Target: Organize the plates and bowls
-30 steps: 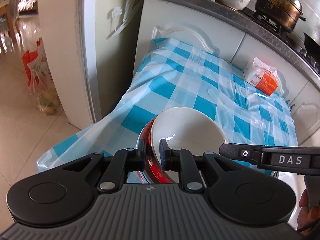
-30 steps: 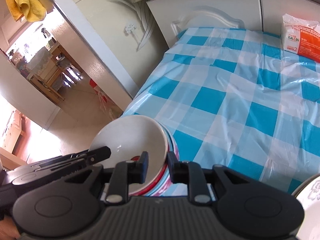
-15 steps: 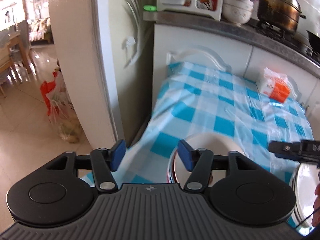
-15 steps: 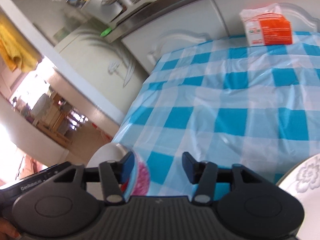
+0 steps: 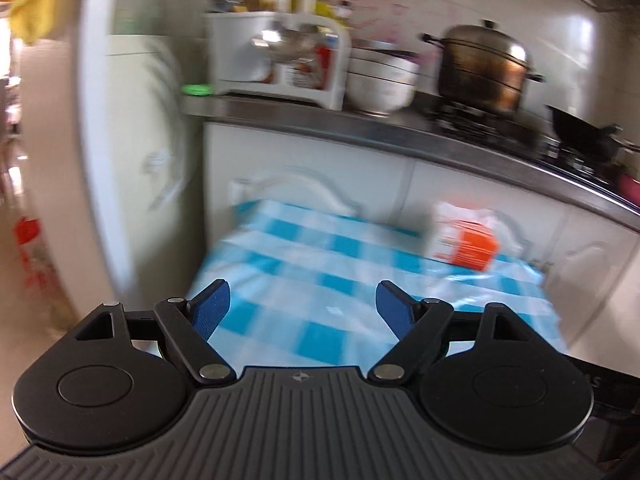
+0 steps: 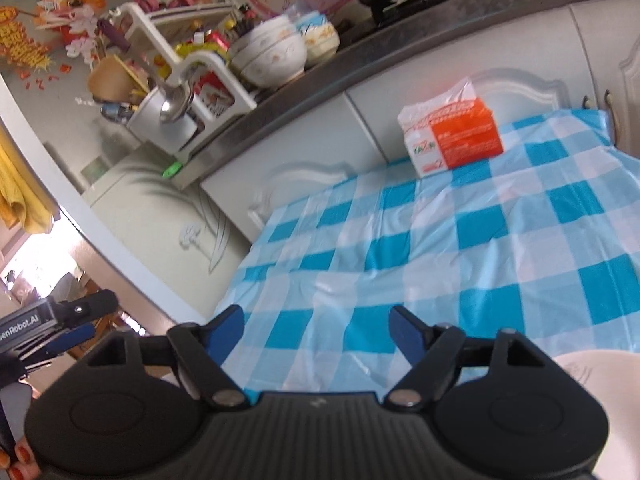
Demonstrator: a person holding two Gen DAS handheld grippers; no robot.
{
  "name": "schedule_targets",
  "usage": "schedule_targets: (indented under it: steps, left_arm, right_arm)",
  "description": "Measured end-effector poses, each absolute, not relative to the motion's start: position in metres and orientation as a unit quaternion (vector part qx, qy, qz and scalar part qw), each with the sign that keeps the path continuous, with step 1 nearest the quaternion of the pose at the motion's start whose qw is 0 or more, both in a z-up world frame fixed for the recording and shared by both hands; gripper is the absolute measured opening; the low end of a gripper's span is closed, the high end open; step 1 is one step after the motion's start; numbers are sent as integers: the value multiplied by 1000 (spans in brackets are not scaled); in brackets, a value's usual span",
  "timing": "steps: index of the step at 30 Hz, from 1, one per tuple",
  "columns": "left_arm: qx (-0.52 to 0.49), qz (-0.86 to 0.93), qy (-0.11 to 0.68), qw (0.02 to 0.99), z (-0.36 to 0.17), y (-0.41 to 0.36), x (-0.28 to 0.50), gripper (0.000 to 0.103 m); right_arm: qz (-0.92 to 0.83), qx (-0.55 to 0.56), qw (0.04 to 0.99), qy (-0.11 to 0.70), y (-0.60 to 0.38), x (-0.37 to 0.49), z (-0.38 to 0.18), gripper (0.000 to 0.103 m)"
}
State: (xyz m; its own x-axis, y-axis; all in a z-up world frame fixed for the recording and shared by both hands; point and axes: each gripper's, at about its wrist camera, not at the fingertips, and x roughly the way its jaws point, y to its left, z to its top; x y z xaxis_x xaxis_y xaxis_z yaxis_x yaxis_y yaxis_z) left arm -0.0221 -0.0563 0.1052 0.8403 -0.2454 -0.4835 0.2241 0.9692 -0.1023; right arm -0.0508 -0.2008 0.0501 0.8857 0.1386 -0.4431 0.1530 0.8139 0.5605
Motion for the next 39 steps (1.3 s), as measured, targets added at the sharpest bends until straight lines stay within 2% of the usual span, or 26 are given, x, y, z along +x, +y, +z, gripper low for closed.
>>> schedule_targets:
  steps: [10, 16, 22, 27, 39]
  left_arm:
    - [-18, -233, 233, 944, 65, -134, -38, 100]
    - [-20, -276, 217, 936, 41, -159, -42, 100]
    - [-20, -286, 205, 936, 28, -165, -46, 101]
    - [-21, -284, 195, 939, 24, -162, -54, 102]
    - [3, -296, 171, 940, 36, -149, -88, 103]
  right_arm:
    - [-63, 290, 943, 152, -239, -85, 53, 91]
    - [-109, 285, 944, 124, -258, -104, 42, 93]
    - [-140, 287, 943, 99, -269, -118, 35, 93]
    - [-146, 279, 945, 87, -266, -126, 33, 97]
    - [-184, 256, 943, 106, -245, -159, 35, 98]
